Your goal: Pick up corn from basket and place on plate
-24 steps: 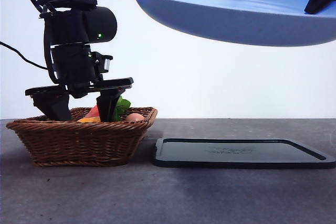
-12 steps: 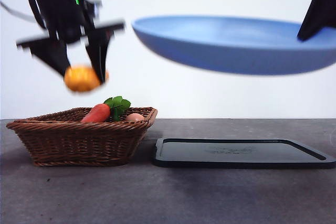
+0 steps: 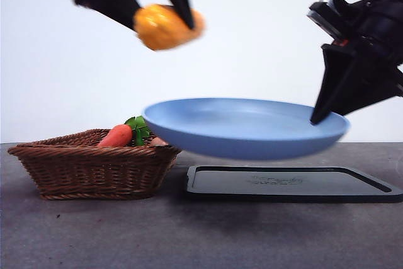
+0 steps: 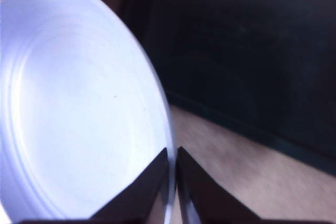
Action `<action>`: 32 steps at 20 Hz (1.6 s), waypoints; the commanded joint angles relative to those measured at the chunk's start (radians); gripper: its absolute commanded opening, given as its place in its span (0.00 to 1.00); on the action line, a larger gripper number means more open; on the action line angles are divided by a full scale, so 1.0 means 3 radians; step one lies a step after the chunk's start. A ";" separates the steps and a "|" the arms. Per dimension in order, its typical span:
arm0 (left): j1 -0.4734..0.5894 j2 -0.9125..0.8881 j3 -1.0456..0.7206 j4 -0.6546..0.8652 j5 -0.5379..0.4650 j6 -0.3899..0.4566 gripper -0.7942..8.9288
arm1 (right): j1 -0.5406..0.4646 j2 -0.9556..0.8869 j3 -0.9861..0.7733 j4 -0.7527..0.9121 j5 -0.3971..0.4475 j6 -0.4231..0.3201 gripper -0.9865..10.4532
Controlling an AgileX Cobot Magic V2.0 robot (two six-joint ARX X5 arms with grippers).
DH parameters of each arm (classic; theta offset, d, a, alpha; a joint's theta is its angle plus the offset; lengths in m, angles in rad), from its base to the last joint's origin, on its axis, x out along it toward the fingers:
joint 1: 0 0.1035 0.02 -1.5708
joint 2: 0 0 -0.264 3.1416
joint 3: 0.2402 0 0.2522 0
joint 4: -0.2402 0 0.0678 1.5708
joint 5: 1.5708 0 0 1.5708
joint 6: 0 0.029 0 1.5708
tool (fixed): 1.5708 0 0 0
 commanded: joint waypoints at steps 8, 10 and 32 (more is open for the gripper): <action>-0.0407 0.0543 0.0061 0.0134 -0.0005 0.0226 0.32 | 0.0005 0.0070 0.0402 -0.0112 -0.0048 0.0144 0.09; -0.0432 0.0543 0.0061 0.0125 -0.0006 0.0234 0.33 | 0.0005 0.0090 0.0402 -0.0168 -0.0047 0.0106 0.09; -0.0455 0.0201 0.0397 -0.0202 -0.0005 0.0287 0.47 | 0.0005 0.0092 0.0402 -0.0149 -0.0025 0.0020 0.09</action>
